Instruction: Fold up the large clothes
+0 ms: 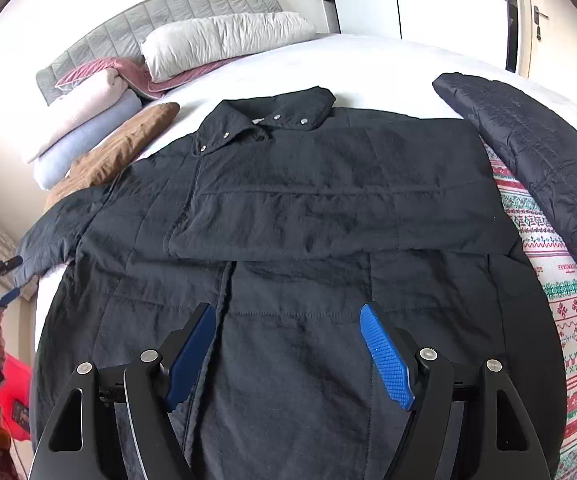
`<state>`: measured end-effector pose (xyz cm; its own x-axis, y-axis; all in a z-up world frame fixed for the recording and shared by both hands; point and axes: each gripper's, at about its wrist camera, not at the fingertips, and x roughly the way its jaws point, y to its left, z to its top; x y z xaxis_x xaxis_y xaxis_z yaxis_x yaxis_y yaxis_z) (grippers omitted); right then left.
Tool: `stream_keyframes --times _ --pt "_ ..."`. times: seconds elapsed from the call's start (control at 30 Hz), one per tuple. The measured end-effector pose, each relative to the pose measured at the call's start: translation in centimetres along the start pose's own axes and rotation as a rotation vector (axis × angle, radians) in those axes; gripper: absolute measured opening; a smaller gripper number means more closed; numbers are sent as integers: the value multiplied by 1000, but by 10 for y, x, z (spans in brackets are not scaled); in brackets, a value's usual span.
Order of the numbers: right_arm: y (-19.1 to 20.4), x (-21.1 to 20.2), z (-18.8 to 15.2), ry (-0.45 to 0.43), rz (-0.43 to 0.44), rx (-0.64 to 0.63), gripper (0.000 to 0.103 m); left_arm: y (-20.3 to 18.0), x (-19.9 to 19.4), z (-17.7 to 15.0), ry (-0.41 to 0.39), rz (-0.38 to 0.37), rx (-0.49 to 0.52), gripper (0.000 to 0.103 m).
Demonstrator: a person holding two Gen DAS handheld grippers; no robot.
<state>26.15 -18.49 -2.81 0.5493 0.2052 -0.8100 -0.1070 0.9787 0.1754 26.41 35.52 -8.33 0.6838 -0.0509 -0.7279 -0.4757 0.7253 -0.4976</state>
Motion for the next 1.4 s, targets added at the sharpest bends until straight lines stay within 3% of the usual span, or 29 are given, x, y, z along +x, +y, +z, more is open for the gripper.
stream_keyframes --times 0.1,0.23,0.33,0.4,0.5,0.57,0.67,0.83,0.97,1.1,1.13,1.23,1.3,1.4 --pt "1 4 -2 26 -8 2 76 36 20 12 -26 -47 -125 94" --pt "4 4 -3 30 -25 -10 76 70 26 22 -122 -103 -267 86" --pt "10 1 -3 22 -33 -44 76 83 21 25 -194 -152 -346 63" --pt "13 0 -4 25 -33 -60 76 82 10 27 -248 -139 -355 28" --pt "14 0 -4 29 -30 -61 76 55 -19 27 -358 -85 -265 10" --pt "14 0 -4 33 -27 -54 76 30 -39 29 -421 -78 -166 8" --pt "16 -1 -3 34 -13 -52 76 -20 -69 31 -472 -154 0 7" --pt "20 -7 -1 25 8 -60 76 -120 -99 18 -457 -301 293 7" --pt "16 -6 1 25 15 -44 76 -189 -99 -6 -385 -396 426 7" --pt "5 -5 3 35 26 -10 76 -245 -78 -38 -271 -430 551 7" --pt "2 -5 3 35 28 -3 76 -255 -69 -47 -224 -440 584 10" --pt "-8 -5 7 38 50 20 76 -270 -52 -75 -68 -480 683 36" --pt "-16 -6 11 40 72 37 76 -264 -54 -85 -76 -480 721 57" --pt "-29 -4 22 39 117 84 76 -236 -56 -73 -81 -470 703 65"
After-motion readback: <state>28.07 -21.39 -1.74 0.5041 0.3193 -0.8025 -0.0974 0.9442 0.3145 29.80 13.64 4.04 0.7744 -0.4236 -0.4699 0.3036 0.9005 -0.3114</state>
